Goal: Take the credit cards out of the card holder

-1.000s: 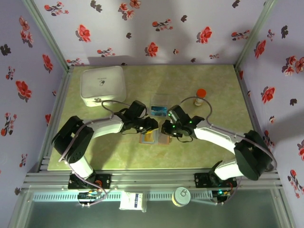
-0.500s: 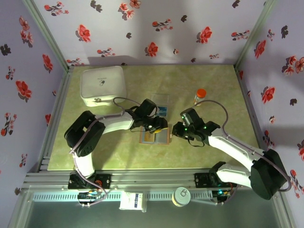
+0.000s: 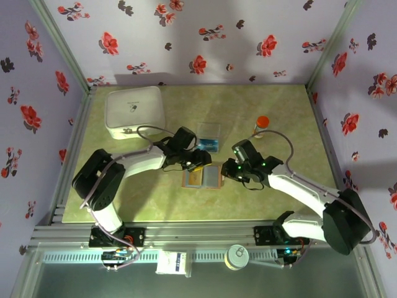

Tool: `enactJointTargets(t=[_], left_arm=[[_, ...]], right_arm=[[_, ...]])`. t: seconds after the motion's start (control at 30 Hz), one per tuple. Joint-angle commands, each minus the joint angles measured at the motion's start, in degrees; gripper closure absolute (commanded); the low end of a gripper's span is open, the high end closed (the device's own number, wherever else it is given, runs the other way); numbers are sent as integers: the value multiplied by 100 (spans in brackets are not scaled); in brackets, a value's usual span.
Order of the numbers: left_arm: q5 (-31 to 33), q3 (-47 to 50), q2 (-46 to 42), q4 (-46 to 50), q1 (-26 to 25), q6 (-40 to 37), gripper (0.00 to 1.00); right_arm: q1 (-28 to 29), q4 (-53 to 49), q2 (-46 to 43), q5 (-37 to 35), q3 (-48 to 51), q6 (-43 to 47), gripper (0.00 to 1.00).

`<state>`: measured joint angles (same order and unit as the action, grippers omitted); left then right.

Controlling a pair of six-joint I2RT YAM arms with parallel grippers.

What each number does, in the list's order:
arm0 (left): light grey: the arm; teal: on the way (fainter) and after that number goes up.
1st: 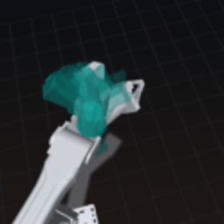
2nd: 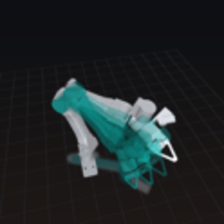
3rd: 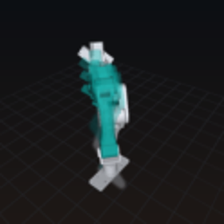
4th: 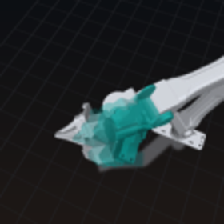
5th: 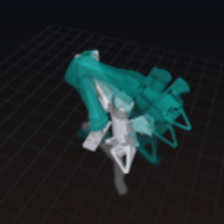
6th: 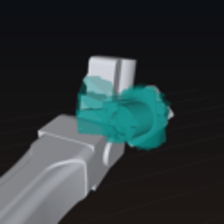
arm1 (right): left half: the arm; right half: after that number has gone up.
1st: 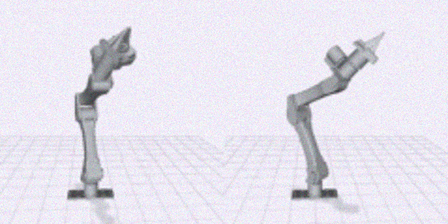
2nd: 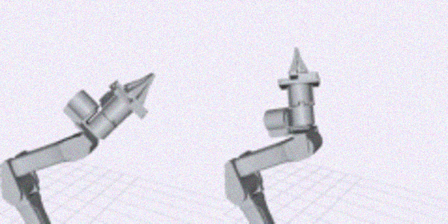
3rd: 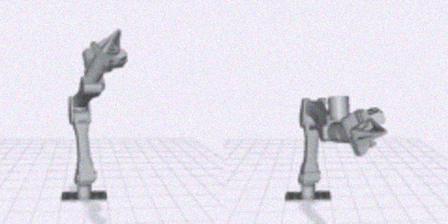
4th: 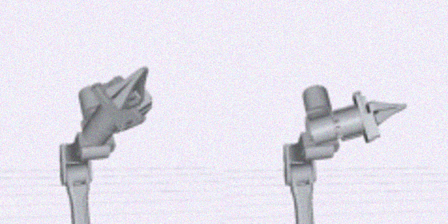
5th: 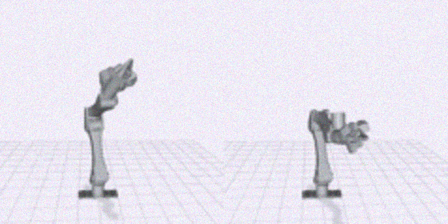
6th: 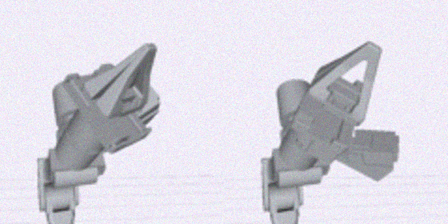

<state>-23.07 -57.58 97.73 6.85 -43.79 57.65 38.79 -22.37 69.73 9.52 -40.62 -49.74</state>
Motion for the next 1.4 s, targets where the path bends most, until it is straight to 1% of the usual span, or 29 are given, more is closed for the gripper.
enactJointTargets(t=[0.0, 0.17, 0.33, 0.4, 0.53, 0.8, 1.0, 1.13, 1.37], left_arm=[[165, 294, -377, 241, 197, -257, 53], [260, 829, -803, 260, 501, -324, 53], [198, 1255, -1018, 158, 691, -346, 54], [160, 1366, -1040, 86, 716, -350, 55], [39, 1460, -947, -58, 740, -381, 62], [-175, 1295, -469, -271, 784, -456, 71], [-93, 1293, -361, -166, 793, -559, 79], [-75, 1307, -282, -71, 819, -605, 81], [-47, 1434, -314, -44, 828, -597, 81]], right_arm=[[181, 199, 296, 94, -383, -55, 72], [420, 277, 1056, 209, -886, -10, 71], [621, 519, 1741, 437, -1287, -70, 69], [653, 672, 1963, 534, -1353, -121, 69], [680, 752, 2308, 603, -1478, -142, 69], [692, 735, 2604, 732, -1519, -75, 69], [708, 788, 2694, 779, -1500, -79, 73], [727, 838, 2686, 788, -1447, -114, 74], [745, 891, 2753, 815, -1400, -133, 78]])
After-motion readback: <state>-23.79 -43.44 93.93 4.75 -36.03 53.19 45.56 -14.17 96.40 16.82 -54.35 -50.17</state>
